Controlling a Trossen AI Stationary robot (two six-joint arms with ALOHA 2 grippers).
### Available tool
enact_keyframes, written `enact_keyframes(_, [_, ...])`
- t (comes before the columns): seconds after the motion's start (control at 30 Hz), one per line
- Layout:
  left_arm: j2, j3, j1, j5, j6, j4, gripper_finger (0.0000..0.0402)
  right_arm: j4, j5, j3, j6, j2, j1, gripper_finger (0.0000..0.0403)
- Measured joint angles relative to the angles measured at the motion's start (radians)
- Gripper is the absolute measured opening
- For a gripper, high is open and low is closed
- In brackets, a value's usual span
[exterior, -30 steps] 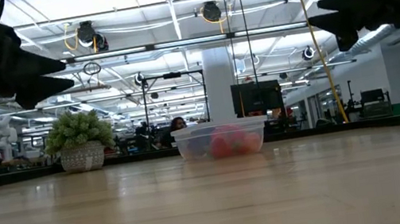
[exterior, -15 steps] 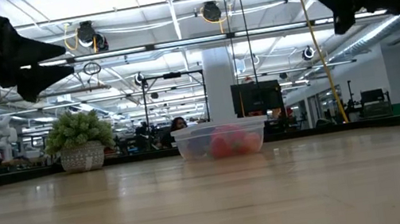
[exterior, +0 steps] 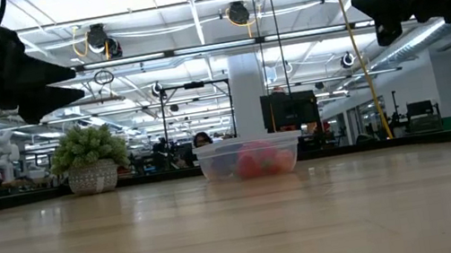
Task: Pick and placing Produce into tupperware
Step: Return to Home Position
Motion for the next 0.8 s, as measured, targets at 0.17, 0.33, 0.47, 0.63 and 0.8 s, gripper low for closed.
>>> enact_keyframes(0.17, [-0.001,0.000,0.000,-0.020,-0.006,0.009,0.0294,-0.018,0.017,0.000,-0.043,0.000,0.000,0.0180])
enact_keyframes(0.33, [0.000,0.000,0.000,-0.020,-0.034,0.011,0.0294,-0.027,0.027,0.000,-0.059,0.000,0.000,0.0180])
enact_keyframes(0.47, [-0.001,0.000,0.000,-0.019,-0.054,0.005,0.0294,-0.037,0.024,0.000,-0.065,0.000,0.000,0.0180])
enact_keyframes(0.63, [0.000,0.000,0.000,-0.020,-0.119,-0.002,0.0294,-0.069,0.024,0.000,-0.028,0.001,0.001,0.0180])
enact_keyframes(0.8, [-0.001,0.000,0.000,-0.020,-0.115,-0.003,0.0294,-0.069,0.024,0.000,-0.020,0.001,0.001,0.0180])
